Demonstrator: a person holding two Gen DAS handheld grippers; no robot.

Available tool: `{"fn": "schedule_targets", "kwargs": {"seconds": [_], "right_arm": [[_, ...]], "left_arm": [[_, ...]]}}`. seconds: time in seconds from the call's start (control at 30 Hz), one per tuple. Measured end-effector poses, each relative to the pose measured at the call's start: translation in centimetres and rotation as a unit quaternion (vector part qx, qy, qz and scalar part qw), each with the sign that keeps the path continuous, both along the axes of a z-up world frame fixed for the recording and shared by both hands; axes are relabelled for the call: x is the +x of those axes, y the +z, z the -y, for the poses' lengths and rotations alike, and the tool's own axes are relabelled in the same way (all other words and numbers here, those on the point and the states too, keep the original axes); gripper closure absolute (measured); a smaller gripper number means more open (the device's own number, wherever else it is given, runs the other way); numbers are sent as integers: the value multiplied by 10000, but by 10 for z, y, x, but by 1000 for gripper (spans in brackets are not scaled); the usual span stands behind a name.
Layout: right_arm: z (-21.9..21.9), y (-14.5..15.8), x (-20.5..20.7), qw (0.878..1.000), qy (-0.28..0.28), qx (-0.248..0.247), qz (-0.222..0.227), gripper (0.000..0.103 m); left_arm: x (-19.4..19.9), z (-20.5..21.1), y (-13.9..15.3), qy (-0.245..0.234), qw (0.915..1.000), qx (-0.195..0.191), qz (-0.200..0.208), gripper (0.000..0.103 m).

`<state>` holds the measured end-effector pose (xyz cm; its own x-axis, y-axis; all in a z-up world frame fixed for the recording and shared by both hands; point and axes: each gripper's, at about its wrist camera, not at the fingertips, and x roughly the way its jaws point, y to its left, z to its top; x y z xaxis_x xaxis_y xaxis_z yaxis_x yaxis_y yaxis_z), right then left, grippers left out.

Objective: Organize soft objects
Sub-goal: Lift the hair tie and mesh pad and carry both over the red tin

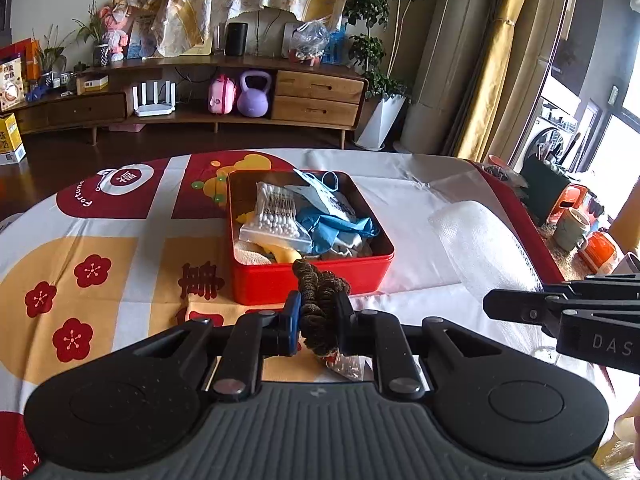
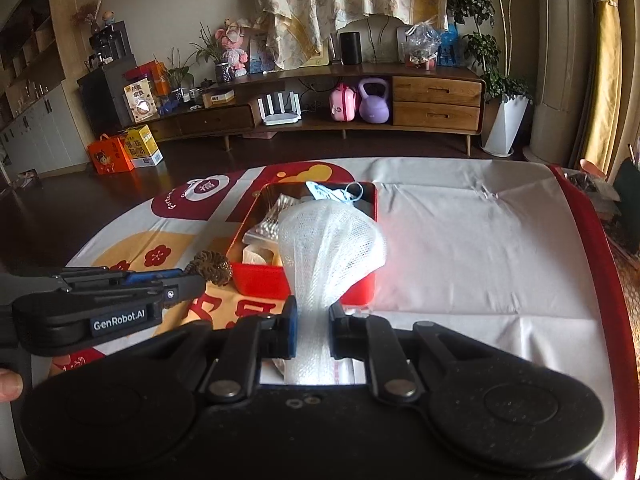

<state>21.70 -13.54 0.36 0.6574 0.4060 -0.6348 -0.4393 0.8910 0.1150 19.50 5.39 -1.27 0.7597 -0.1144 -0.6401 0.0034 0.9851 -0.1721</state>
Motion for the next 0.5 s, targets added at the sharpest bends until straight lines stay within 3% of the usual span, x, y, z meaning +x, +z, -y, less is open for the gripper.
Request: {"fn": "schedule_targets", "kwargs": {"seconds": [0.5], "right_arm": [[-31,7,84,9998,94,129,69,90]], "left_arm": [[67,-19,1,90,9999,29,41,86]]}}
